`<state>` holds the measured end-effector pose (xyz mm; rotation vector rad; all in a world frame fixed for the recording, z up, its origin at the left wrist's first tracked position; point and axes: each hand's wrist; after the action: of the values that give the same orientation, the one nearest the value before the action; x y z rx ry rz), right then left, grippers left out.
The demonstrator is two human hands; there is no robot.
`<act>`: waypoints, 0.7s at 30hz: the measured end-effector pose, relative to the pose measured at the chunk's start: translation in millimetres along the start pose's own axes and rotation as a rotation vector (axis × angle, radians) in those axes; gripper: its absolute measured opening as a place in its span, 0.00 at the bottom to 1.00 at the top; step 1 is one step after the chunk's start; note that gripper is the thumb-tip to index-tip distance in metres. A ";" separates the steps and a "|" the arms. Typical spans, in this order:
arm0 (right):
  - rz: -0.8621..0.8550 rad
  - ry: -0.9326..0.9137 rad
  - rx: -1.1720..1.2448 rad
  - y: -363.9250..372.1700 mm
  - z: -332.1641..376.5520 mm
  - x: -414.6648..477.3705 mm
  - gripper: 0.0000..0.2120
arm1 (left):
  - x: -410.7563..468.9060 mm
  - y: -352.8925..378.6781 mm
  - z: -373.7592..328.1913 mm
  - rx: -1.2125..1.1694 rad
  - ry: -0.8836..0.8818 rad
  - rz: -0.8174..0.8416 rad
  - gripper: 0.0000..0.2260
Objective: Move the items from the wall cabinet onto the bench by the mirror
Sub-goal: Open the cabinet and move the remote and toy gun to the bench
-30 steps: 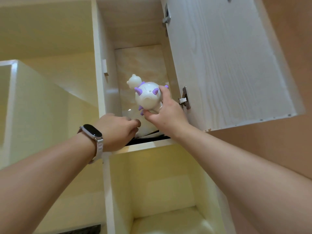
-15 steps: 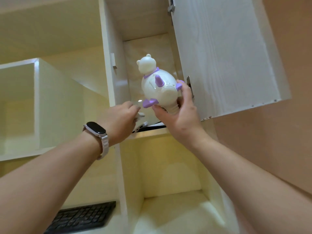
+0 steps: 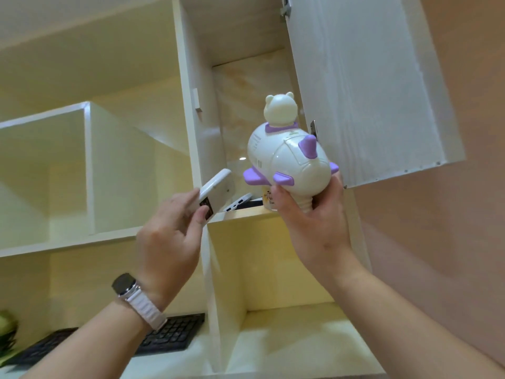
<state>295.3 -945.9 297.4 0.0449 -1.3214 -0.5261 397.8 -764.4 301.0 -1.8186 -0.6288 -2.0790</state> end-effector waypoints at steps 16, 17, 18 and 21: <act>-0.212 0.090 -0.342 8.4 26.1 -102.9 0.24 | -92.9 2.8 -14.8 -0.857 -0.842 0.179 0.19; -0.240 0.100 -0.372 10.0 27.0 -112.2 0.22 | -102.5 4.9 -12.8 -0.928 -0.880 0.224 0.17; -0.267 0.114 -0.404 11.7 27.4 -122.5 0.20 | -111.5 6.3 -11.0 -0.990 -0.918 0.263 0.16; -0.340 0.181 -0.473 17.2 28.0 -154.3 0.20 | -133.3 3.7 -10.8 -1.141 -1.016 0.342 0.13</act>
<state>252.3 -863.1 170.1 -0.0743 -0.9897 -1.0882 410.2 -780.5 168.8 -3.2499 0.8885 -1.1372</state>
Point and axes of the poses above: each hand's wrist, its own x-axis towards the middle knuckle, its own y-axis out of the palm, z = x × y, and after that the axes turned 2 degrees about x, right-handed
